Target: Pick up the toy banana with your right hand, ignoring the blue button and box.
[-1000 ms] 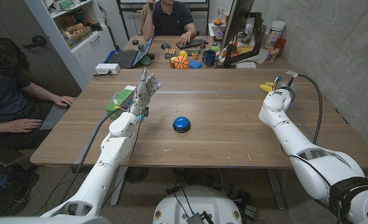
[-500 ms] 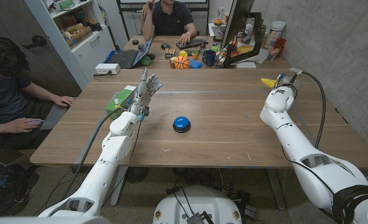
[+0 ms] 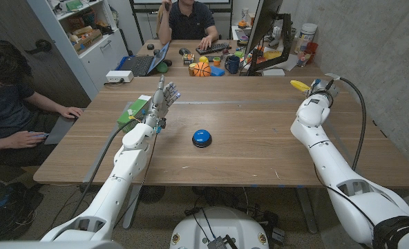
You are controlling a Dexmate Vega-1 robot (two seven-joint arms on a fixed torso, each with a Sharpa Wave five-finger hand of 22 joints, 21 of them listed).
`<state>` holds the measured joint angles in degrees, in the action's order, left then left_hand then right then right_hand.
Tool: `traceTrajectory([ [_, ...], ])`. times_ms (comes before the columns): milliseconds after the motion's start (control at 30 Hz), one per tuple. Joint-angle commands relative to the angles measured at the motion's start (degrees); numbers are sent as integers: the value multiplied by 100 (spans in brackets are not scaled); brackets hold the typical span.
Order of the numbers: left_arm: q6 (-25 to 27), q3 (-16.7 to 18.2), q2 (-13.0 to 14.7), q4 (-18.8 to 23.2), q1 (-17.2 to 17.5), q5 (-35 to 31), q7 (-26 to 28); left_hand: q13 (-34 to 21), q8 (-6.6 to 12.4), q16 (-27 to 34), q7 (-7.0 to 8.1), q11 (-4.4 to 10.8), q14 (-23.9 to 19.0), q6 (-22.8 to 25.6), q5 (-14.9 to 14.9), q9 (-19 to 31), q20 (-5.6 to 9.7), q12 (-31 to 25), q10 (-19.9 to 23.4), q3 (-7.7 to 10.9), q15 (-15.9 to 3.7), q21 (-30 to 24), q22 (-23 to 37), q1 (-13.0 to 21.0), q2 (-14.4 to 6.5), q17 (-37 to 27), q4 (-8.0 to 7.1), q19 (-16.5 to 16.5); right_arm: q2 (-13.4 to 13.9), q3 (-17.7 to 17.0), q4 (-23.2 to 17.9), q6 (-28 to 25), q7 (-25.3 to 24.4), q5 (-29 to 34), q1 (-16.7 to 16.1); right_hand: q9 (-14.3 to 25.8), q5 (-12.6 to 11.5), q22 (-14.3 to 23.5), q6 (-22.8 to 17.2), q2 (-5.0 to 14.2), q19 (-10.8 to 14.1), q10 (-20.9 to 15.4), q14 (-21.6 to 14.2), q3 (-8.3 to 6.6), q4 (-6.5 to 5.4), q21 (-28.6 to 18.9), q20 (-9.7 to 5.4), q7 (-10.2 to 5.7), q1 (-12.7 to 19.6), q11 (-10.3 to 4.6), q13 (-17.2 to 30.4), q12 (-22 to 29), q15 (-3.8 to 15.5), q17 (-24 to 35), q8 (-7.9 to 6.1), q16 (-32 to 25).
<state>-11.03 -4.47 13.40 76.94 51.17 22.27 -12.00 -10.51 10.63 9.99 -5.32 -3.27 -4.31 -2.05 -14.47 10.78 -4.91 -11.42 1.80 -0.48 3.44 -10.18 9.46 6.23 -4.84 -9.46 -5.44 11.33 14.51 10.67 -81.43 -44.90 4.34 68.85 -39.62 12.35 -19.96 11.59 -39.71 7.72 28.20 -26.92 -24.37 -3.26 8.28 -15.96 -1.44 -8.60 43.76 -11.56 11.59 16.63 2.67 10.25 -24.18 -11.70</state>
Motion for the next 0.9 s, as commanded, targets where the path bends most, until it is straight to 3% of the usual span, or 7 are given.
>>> traceTrajectory([
  [33, -17, 0, 4, -41, -11, 20, -44, -28, 45, 32, -6, -20, -63, 1, 18, 21, -13, -29, -4, 27, -21, -20, 10, 79, 6, -16, 5, 37, -52, -124, -618, 189, -228, -41, -233, 34, -20, 32, -495, 53, 5, -52, -76, -15, -30, -24, 19, -422, -8, -23, 24, 5, 928, 34, -18, 19],
  [900, -22, 20, 12, 45, 70, 39, -37, -28, 46, 33, -6, -21, -66, 7, 23, 21, -15, -31, 1, 33, -25, -20, 10, 90, -5, -16, 8, 37, -347, -418, -1849, 820, -991, -443, -763, 32, -26, 29, -531, 47, -14, -129, -110, -19, -42, -18, 36, -422, 18, -27, 24, 16, 931, 37, -17, 25],
])
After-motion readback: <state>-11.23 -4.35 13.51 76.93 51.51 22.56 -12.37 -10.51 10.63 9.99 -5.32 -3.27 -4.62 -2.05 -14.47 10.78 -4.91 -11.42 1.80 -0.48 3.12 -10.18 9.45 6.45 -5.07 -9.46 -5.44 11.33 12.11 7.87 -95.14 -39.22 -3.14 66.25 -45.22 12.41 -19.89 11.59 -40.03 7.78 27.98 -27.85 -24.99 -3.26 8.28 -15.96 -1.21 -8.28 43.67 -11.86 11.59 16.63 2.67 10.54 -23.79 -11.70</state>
